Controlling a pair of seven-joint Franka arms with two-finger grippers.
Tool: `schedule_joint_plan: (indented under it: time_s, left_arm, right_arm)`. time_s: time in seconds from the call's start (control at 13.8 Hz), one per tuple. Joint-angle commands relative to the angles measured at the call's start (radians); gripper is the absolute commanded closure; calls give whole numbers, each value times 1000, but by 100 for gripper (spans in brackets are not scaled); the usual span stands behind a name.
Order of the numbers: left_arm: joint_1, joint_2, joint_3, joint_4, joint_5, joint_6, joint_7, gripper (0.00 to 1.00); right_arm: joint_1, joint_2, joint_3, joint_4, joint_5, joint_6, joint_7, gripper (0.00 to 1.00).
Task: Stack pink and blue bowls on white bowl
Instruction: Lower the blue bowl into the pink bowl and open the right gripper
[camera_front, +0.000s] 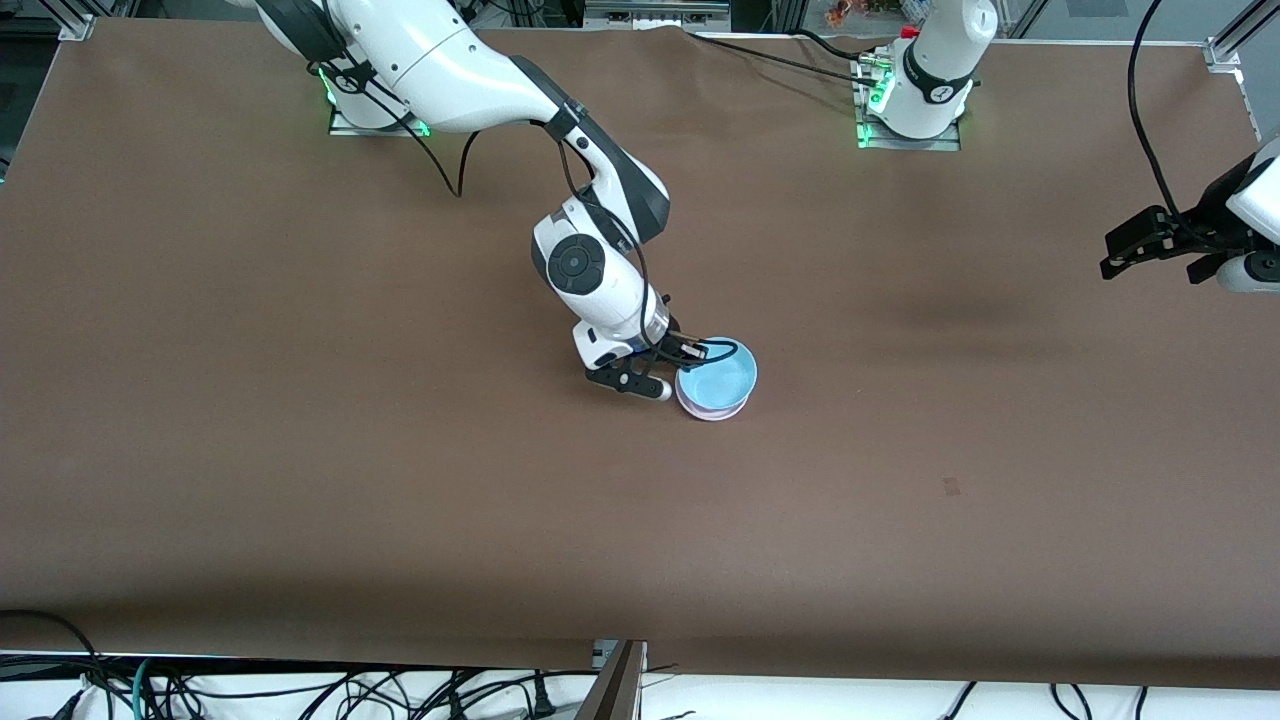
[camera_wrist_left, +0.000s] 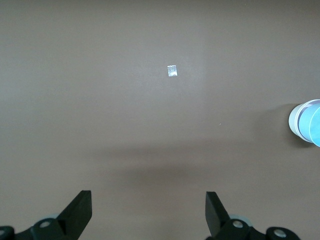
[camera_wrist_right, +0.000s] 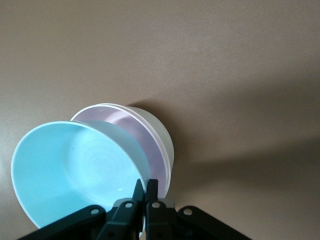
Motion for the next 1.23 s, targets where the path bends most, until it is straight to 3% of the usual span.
schedule_joint_plan:
  time_s: [0.0, 0.72, 0.8, 0.87, 0.94, 1.01, 1.16]
  left_arm:
    - [-2, 7, -5, 20, 17, -15, -10, 0]
    - [-2, 2, -5, 22, 17, -14, -24, 0]
    - [-4, 2, -5, 22, 17, -14, -25, 0]
    - [-1, 1, -5, 23, 17, -14, -9, 0]
    - [-2, -21, -5, 23, 16, -24, -7, 0]
    - [-2, -42, -5, 13, 16, -29, -10, 0]
    - [4, -35, -4, 11, 16, -34, -10, 0]
  right_arm:
    - [5, 15, -9, 31, -26, -9, 24, 100]
    - [7, 15, -26, 33, -19, -17, 28, 100]
    - [7, 16, -23, 33, -13, 4, 32, 92]
    - [10, 16, -23, 33, -13, 32, 67, 48]
    - [10, 15, -23, 33, -17, 59, 105, 14]
    - [10, 12, -23, 33, -19, 67, 112, 2]
    - [10, 4, -24, 45, -20, 60, 116, 1]
